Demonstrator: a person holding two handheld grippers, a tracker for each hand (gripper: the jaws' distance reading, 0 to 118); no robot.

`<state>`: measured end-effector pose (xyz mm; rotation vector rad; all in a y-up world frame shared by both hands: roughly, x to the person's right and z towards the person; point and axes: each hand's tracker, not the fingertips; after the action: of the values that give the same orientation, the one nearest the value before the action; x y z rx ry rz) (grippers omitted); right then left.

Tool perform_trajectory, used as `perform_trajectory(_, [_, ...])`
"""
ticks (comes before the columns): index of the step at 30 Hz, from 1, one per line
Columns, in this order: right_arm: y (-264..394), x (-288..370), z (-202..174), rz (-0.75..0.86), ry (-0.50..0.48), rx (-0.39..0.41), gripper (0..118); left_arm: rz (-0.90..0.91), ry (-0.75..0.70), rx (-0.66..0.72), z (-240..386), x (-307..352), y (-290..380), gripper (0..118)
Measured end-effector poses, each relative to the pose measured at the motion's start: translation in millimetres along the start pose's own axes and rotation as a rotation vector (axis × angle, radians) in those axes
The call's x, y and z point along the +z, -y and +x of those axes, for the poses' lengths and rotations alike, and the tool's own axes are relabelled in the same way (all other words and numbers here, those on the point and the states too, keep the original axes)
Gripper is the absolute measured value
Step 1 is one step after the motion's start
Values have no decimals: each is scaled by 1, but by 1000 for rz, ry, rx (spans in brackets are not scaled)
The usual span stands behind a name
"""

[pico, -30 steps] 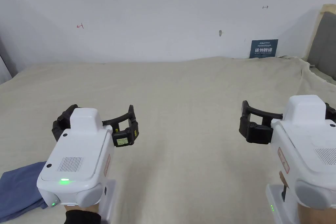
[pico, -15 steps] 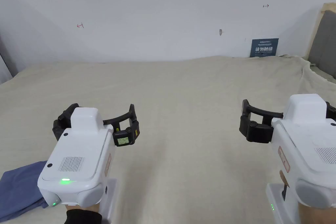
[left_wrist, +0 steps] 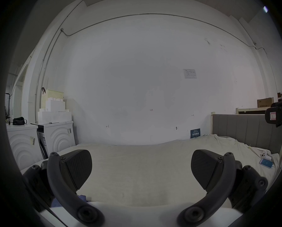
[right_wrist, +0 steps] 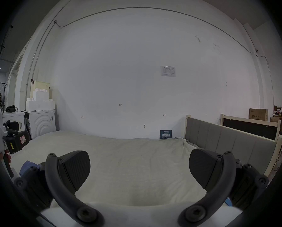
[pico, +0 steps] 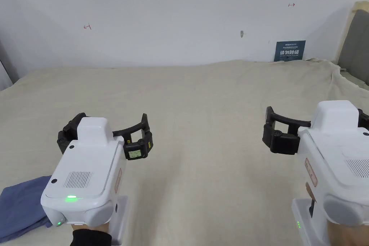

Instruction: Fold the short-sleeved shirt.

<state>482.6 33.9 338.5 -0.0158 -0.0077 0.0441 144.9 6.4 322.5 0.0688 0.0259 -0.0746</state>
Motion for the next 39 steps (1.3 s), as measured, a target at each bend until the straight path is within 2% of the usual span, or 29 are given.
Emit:
perform_trajectory(5, [0,-2,-2,-4,21,20,118,3,-1,-3,0,1,0,118])
perform_trajectory(11, [0,-3,-1,-4,18,-1,118,3,-1,0,-1,2,-1,118])
perform_trajectory(15, [-5,-6,-1,-80,33,-81,118,3,0,0,-2,2,-2,118])
perform_trajectory(20, [-14,-16,0,-264,65,-204,118,6,1,14,-5,2,-3,118])
perform_trajectory(23, [-21,-24,0,-442,149,-248,118,6,1,15,-5,2,-4,118])
perform_trajectory(28, [-26,-33,1,-542,157,-246,117,8,2,11,-6,1,-3,118])
perform_trajectory(32, [-25,-32,1,-512,160,-252,117,9,1,14,-6,1,-4,118])
perform_trajectory(35, [-25,-31,0,-472,153,-237,117,9,0,12,-6,1,-4,118])
perform_trajectory(37, [-27,-27,-4,-430,168,-199,117,10,0,13,-7,1,-4,118])
perform_trajectory(39, [-29,-30,-4,-455,167,-196,117,11,0,13,-7,1,-4,118])
